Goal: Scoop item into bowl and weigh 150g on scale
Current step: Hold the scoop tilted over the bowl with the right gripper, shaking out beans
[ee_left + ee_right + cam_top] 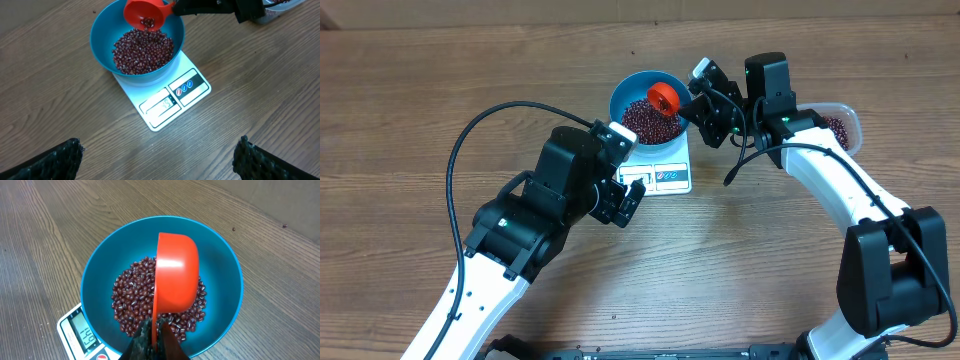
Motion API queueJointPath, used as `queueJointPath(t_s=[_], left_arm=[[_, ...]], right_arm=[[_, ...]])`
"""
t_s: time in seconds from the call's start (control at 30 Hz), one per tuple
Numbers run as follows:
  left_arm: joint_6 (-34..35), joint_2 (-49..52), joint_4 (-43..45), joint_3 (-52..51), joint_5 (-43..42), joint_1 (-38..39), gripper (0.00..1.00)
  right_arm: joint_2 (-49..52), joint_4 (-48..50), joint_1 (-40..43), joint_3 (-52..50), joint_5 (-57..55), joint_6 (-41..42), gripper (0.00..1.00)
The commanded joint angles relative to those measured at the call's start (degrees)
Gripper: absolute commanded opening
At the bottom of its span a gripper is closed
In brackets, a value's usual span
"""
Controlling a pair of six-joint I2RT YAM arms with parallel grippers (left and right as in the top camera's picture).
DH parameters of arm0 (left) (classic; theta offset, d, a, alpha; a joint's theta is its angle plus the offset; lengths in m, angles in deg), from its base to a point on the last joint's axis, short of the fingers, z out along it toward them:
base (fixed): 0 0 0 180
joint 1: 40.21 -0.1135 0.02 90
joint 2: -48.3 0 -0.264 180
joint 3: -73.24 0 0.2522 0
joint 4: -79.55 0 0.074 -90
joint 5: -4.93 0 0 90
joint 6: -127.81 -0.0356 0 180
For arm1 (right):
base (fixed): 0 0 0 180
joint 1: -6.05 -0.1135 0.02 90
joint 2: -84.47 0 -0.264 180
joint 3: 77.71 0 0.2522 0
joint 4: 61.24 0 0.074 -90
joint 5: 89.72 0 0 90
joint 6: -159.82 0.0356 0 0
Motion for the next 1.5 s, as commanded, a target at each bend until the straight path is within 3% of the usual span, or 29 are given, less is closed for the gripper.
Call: queueJointPath(t_s=[0.0,1.47], left_arm=[[0.74,0.04,0.20,1.07,0.57,-0.28,1.00],[0.74,0.07,0.17,1.07,0.57,-0.28,1.00]], right_arm=[[0.07,0.15,0.15,0.59,0.70,-0.22,0.04],[0.07,-0.61,-0.09,0.59,-2.14,1.01,0.04]])
